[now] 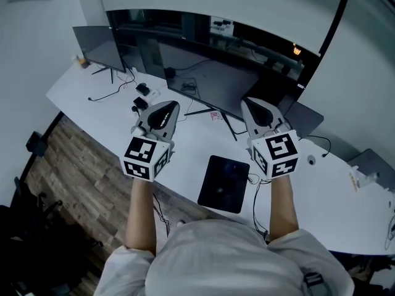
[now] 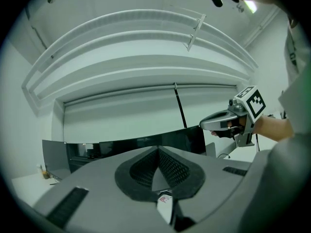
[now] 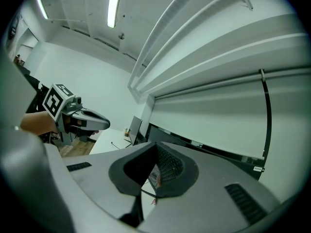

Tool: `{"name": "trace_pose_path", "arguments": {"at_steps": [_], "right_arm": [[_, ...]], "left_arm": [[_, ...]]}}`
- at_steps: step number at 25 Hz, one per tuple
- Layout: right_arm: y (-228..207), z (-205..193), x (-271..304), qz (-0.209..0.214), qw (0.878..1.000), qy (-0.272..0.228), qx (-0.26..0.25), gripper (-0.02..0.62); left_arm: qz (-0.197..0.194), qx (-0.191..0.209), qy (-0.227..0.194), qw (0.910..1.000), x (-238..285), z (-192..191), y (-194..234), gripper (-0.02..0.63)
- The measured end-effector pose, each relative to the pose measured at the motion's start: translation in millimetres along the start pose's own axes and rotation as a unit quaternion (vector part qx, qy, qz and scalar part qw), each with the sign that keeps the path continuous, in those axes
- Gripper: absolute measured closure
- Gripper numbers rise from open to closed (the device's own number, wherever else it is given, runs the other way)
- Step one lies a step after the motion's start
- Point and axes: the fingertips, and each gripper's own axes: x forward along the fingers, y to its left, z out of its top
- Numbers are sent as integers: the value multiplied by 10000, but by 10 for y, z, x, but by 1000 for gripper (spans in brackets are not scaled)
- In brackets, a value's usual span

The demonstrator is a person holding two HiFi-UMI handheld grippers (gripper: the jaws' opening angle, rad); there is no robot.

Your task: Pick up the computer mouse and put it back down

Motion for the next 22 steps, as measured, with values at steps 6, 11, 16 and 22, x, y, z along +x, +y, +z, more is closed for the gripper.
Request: {"name": "trace_pose_path", "arguments": {"at_steps": [6,11,16,22], "right_arm": [[53,28,6,-15,10000,3,20,583],[93,39,31,-4,10000,10,-11,583],[153,39,46,4,10000,32,-21,583],[195,6,26,16,10000,54,14,583]], "left_arm": [[13,158,40,9999,-12,16,-11,586],[69,188,64,9998,-46,-3,29,586],[108,168,68,9998,-95,-7,86,586],[97,157,113,9998,-141,-34,61,586]]}}
